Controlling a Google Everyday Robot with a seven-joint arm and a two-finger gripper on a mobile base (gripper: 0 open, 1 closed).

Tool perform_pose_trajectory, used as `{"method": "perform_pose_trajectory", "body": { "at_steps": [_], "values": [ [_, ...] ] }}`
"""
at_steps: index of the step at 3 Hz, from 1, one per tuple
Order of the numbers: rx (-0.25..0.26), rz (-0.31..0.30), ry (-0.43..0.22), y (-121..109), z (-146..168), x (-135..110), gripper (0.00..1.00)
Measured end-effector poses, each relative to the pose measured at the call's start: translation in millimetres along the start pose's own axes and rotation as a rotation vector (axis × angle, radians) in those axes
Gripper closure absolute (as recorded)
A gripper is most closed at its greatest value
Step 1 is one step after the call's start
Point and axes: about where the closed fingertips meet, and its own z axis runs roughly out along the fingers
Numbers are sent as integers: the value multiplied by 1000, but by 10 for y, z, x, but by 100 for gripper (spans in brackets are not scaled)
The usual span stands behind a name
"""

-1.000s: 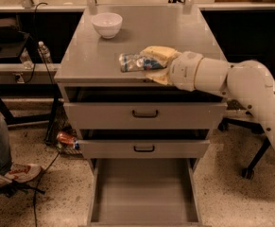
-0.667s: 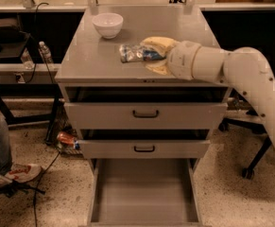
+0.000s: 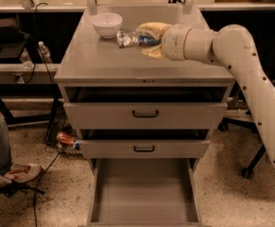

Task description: Pick redbull can from bottom drawer and place on counter

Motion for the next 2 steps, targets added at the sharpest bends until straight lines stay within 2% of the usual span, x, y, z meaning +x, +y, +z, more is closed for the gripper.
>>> {"method": "perform_pose_trajectory", "body": {
  "at_steps": [2],
  "values": [
    [-12,18,-17,-111,254,229,100]
  ]
}}
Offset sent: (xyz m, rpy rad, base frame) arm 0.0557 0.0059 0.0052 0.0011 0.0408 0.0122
